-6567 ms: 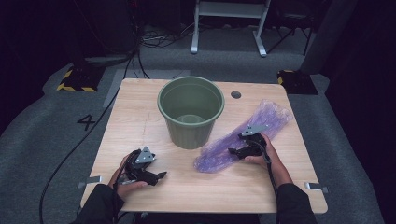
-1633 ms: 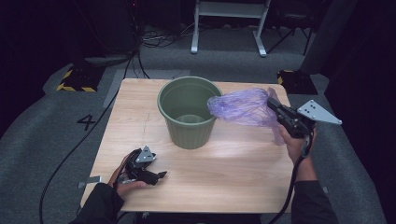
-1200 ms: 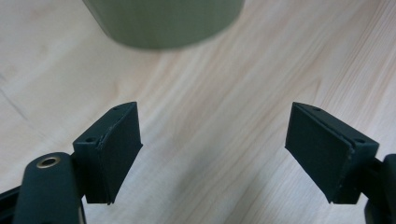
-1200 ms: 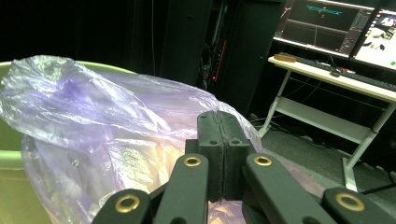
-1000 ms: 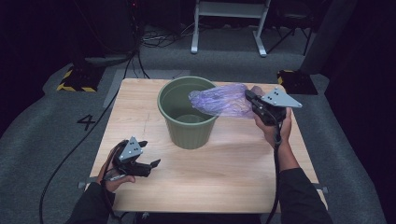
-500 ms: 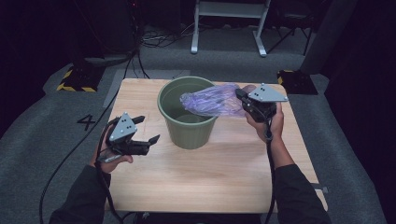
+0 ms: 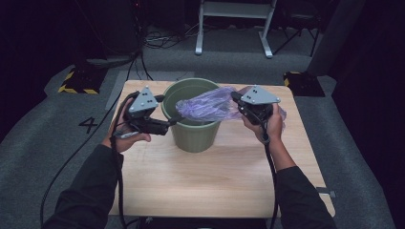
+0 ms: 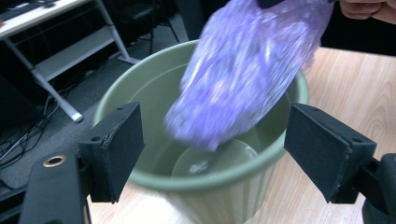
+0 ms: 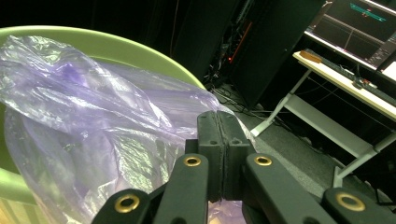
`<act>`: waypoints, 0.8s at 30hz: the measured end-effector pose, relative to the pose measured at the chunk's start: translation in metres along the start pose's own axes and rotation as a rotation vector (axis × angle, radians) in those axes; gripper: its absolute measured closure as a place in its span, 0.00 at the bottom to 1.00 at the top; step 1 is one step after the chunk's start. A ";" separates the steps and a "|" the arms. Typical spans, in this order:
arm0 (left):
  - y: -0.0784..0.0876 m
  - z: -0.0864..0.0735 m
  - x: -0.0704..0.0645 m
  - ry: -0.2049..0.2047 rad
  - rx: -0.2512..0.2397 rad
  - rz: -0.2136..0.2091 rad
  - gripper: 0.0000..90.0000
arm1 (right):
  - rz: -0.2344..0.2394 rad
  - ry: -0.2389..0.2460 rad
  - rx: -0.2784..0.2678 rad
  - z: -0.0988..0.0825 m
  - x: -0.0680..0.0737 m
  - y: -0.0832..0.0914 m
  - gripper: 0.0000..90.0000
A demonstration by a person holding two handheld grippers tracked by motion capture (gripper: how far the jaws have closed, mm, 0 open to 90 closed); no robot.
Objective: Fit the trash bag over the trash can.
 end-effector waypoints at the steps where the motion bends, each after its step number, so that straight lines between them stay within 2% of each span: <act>1: -0.005 0.004 -0.002 -0.008 0.005 -0.006 0.21 | 0.003 0.003 -0.001 0.001 0.001 -0.001 1.00; 3: -0.018 0.011 -0.007 -0.031 0.034 -0.028 0.21 | 0.005 0.005 0.002 0.002 0.005 -0.002 1.00; 9: -0.049 0.028 -0.018 -0.082 0.082 -0.066 0.23 | 0.016 0.031 0.004 0.006 0.014 -0.007 1.00; 11: -0.058 0.028 -0.019 -0.122 0.130 -0.070 0.25 | 0.020 0.038 0.004 0.008 0.017 -0.008 1.00; 13: -0.065 0.028 -0.018 -0.119 0.154 -0.108 0.25 | 0.021 0.042 0.006 0.009 0.019 -0.008 1.00; 16: -0.073 0.029 -0.016 -0.125 0.162 -0.103 0.26 | 0.040 0.046 0.002 0.010 0.022 -0.008 1.00; 24: -0.082 0.034 -0.013 -0.167 0.165 -0.074 0.49 | 0.098 0.053 -0.035 0.018 0.030 -0.005 0.99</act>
Point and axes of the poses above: each handheld gripper's, and its own axes: y roughly backward along the jaws, z roughly out of its top, x roughly to its left, the point moved 3 cm from there along -y, roughly forward along the jaws, and after that the axes turned 1 degree about -x, right-handed, at the moved point
